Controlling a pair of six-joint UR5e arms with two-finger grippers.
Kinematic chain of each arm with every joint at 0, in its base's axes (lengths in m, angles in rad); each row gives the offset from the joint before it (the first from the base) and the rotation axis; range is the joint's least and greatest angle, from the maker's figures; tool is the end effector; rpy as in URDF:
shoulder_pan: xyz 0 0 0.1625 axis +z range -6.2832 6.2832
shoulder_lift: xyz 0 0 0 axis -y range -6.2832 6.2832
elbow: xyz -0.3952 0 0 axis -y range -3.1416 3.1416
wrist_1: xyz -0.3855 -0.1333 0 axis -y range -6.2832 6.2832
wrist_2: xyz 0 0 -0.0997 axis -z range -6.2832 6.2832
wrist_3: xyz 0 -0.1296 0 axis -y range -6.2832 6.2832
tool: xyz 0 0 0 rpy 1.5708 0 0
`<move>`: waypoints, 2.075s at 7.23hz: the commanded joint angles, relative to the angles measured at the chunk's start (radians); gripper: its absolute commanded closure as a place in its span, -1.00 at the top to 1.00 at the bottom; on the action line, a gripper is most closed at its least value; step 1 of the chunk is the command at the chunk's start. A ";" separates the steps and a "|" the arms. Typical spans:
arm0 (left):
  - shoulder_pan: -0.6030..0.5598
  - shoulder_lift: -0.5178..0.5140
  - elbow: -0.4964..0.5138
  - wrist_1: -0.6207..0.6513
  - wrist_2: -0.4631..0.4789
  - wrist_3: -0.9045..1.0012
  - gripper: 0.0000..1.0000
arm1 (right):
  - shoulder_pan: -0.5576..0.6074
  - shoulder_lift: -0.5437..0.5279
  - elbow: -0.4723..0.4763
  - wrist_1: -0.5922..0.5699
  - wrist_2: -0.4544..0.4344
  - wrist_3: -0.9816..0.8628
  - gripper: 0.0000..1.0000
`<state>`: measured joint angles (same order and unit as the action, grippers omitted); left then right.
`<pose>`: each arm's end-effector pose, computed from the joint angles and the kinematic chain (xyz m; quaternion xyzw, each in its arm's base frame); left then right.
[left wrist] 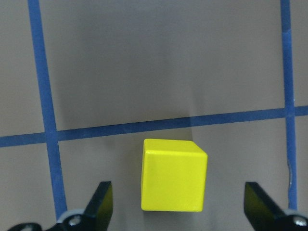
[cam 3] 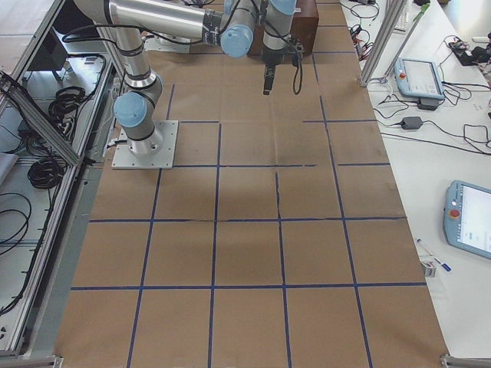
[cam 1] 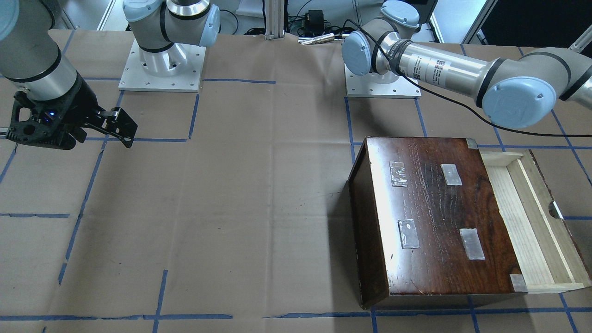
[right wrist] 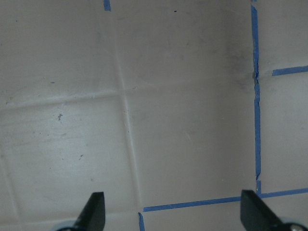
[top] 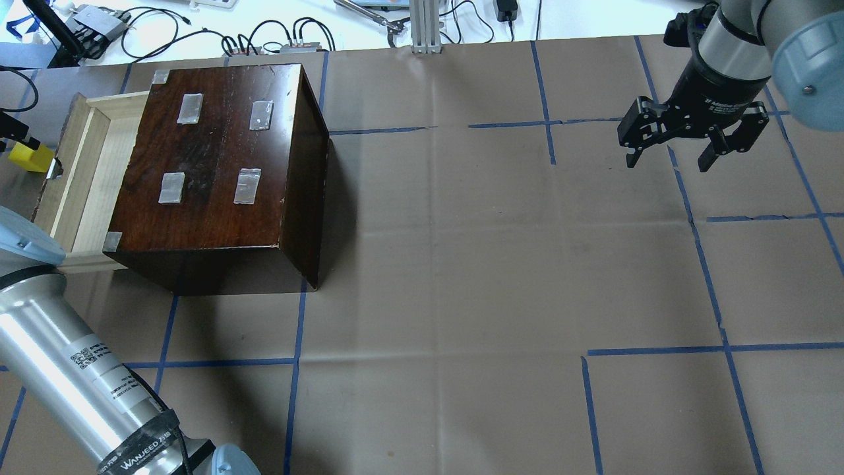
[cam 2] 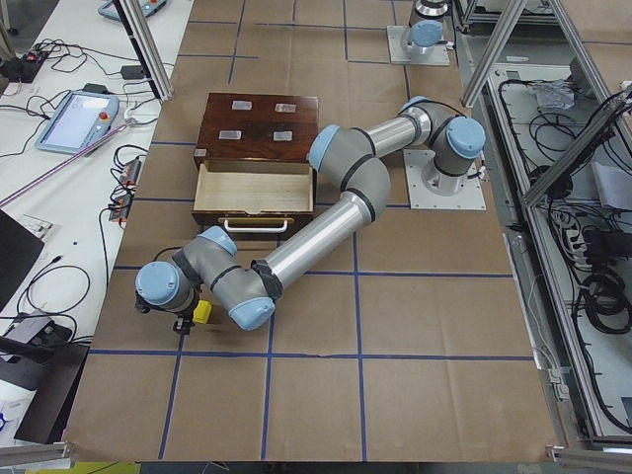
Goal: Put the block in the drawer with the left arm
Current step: 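Lower the left gripper and grasp the yellow cube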
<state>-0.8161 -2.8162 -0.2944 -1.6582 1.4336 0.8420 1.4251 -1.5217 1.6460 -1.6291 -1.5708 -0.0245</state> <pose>0.4737 -0.7242 0.1670 -0.0416 -0.9964 0.0294 0.0680 0.0603 -0.5070 0.3735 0.0605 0.9976 0.0329 0.0028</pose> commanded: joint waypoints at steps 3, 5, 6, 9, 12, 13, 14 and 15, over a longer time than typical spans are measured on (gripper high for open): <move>0.005 -0.031 0.017 0.003 0.004 0.002 -0.11 | 0.000 0.000 0.000 0.000 0.000 0.000 1.00; 0.005 -0.028 0.020 0.003 0.008 0.002 -0.44 | 0.000 0.000 0.000 0.000 0.000 0.000 1.00; 0.005 -0.010 0.020 0.000 0.037 0.003 -0.51 | 0.000 0.000 -0.002 0.000 0.000 0.000 1.00; 0.012 0.122 0.003 -0.114 0.040 0.032 -0.57 | 0.000 0.000 0.000 0.000 0.000 0.000 1.00; 0.009 0.236 -0.002 -0.273 0.042 0.020 -0.61 | 0.000 0.000 0.000 0.000 0.000 0.000 1.00; 0.009 0.254 -0.002 -0.316 0.042 0.019 -0.66 | 0.000 0.000 0.000 0.000 0.000 0.000 1.00; 0.006 0.267 -0.003 -0.378 0.042 0.002 -0.71 | 0.000 0.000 0.000 0.000 0.000 0.000 1.00; 0.005 0.264 -0.009 -0.402 0.041 -0.010 -0.79 | 0.000 0.000 0.000 0.000 0.000 0.000 1.00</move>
<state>-0.8092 -2.5581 -0.2988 -2.0157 1.4753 0.8462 1.4251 -1.5217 1.6460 -1.6291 -1.5708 -0.0245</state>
